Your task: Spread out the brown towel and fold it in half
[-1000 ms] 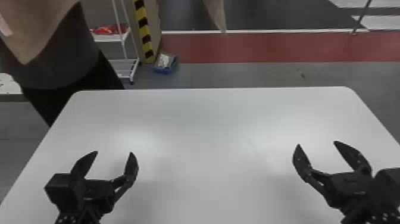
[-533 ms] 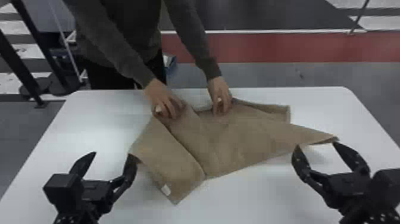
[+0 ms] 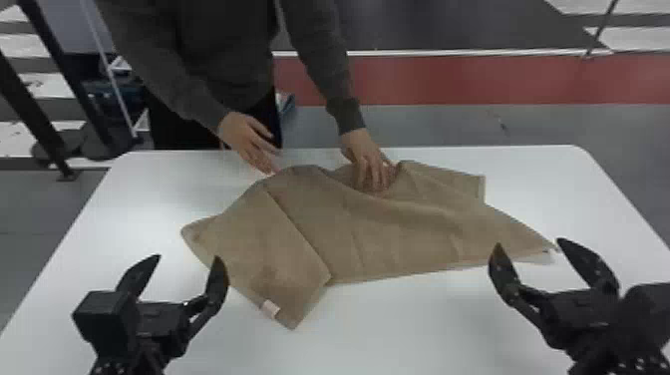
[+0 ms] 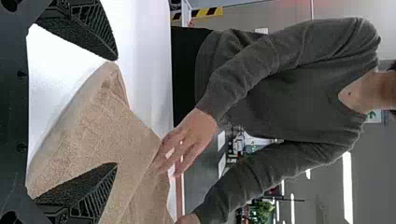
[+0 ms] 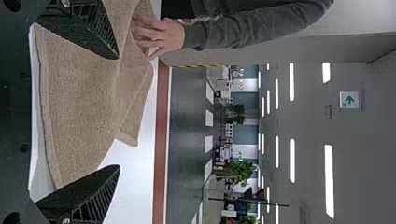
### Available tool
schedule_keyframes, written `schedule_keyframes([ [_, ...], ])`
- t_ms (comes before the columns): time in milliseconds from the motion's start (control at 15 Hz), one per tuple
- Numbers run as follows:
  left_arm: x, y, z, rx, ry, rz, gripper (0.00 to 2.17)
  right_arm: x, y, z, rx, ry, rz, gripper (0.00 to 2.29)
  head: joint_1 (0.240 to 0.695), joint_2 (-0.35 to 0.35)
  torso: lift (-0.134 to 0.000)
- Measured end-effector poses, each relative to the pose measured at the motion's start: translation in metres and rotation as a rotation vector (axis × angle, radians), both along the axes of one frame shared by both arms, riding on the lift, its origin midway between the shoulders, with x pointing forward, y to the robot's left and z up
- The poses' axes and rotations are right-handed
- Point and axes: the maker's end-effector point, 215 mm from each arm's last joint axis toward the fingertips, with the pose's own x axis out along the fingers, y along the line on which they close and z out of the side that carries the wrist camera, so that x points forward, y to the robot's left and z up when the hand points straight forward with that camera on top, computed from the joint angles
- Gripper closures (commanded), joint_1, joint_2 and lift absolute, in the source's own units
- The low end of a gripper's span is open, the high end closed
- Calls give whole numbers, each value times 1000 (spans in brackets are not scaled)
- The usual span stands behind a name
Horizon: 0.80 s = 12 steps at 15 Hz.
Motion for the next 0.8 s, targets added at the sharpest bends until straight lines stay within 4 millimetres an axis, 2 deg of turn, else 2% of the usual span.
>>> schedule_keyframes([
  [800,0,1,0,0,0,2,73,-1,0,-1,-2,2,0,43,695,35,-123],
])
